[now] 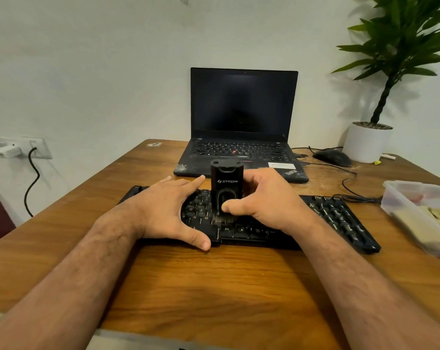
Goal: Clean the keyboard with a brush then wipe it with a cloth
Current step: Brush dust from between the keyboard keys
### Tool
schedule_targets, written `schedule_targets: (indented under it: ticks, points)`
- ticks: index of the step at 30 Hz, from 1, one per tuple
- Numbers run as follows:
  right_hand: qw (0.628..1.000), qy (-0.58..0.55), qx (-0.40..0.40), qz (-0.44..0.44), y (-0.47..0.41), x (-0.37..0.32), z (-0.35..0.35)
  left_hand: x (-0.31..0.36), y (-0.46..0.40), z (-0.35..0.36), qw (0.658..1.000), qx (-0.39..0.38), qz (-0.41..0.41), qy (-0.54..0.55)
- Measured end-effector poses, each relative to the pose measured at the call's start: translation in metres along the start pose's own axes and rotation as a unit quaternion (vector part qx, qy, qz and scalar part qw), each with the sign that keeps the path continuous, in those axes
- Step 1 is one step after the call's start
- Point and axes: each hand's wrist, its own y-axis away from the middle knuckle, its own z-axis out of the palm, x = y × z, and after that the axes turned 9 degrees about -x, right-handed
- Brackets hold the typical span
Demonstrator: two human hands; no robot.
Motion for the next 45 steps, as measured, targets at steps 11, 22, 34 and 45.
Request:
schedule_targets:
  ticks: [11, 22, 34, 45]
  points:
    - [0.996, 0.023, 0.063, 0.064, 0.000, 0.004, -0.016, 0.002, 0.003, -0.001, 1.000, -0.006, -0.018, -0.009]
    - [0.985, 0.053, 0.151, 0.069, -0.013, 0.012, -0.016, 0.009, 0.004, -0.004, 0.999, -0.013, -0.031, -0.017]
    - [0.995, 0.053, 0.075, 0.047, -0.002, 0.019, -0.028, 0.011, 0.007, -0.005, 0.999, -0.017, -0.041, 0.005]
    - [0.996, -0.005, 0.066, 0.060, 0.014, 0.022, -0.034, 0.013, 0.007, -0.006, 0.999, -0.016, -0.046, 0.013]
